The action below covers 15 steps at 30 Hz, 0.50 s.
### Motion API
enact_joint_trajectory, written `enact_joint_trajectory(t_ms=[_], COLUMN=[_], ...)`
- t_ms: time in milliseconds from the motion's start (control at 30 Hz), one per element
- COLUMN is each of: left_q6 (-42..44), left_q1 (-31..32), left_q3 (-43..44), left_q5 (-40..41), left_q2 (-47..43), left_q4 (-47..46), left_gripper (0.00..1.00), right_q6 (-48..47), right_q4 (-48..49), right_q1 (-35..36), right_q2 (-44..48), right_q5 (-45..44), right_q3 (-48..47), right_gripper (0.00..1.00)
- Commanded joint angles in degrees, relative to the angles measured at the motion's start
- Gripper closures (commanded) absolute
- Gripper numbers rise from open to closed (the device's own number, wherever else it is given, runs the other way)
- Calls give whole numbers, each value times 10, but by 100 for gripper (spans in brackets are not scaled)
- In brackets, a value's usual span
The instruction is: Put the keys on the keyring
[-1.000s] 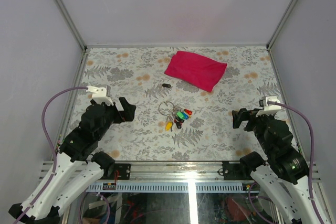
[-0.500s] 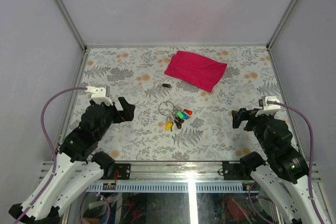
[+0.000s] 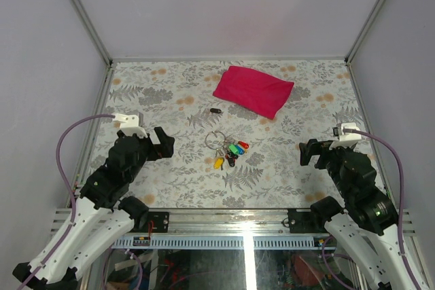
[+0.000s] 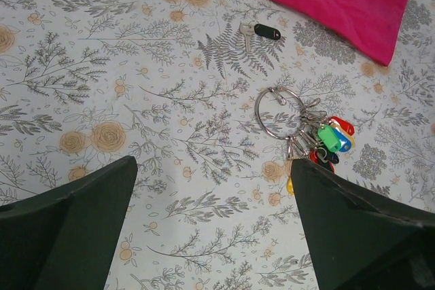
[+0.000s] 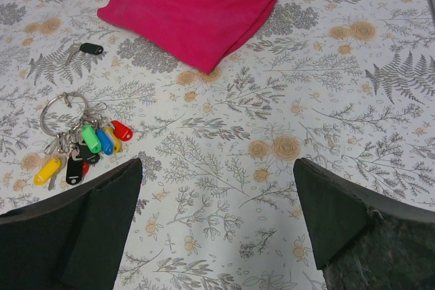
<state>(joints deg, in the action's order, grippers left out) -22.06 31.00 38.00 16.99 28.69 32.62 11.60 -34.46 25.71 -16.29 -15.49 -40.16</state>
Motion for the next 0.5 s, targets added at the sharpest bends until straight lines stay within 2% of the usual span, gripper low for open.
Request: enact_joint_trajectory(t_ms=[0, 467], left_q6=[0, -1], left_q1=[-4, -4], left_q3=[-4, -7], left_q5=[11, 40], left_q2=[-4, -69], left_q4=[-34, -37], left_gripper=[0, 0], right_q6=[2, 5], right_q4=[13, 25], right_q1=[-3, -3], right_q2=[2, 85], right_q5=[-5, -22], right_q3=[-9, 8], right_gripper=[1, 1])
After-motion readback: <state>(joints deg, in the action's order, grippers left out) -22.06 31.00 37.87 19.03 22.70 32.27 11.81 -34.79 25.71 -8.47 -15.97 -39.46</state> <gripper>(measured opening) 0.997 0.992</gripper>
